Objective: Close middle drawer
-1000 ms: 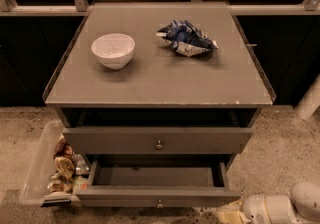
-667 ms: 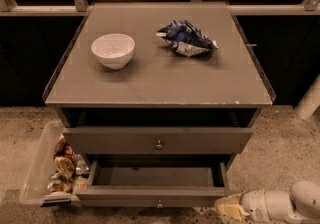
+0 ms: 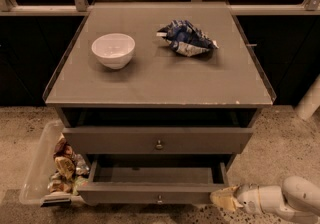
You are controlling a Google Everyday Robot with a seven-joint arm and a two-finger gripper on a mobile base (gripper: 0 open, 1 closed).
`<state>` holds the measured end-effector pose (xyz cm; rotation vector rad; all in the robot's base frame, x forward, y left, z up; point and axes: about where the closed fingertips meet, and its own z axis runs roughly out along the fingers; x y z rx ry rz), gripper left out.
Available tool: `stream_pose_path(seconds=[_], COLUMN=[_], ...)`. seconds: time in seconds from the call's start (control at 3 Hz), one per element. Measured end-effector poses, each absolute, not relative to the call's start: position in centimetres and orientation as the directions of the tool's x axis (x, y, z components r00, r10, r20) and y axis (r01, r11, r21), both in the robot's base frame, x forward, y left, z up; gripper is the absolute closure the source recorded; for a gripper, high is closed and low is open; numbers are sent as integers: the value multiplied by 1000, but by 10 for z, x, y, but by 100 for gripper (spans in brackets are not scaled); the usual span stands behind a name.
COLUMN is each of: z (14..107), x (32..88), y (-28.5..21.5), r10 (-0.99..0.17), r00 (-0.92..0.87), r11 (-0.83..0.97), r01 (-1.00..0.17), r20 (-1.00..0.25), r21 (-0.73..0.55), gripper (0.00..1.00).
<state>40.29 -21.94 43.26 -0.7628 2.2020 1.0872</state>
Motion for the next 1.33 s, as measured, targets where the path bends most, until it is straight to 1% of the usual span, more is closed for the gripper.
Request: stream_pose_path(seconds=[0.33, 0.67, 1.33], z=[422, 417, 439], x=[401, 412, 453], y=[-220, -215, -201], r10=[-232, -234, -233], r00=[-695, -683, -607], r11=[525, 527, 517], r01=[-679, -687, -739], r20=[-681, -692, -760], r21=[513, 501, 432], gripper=[100, 100, 100])
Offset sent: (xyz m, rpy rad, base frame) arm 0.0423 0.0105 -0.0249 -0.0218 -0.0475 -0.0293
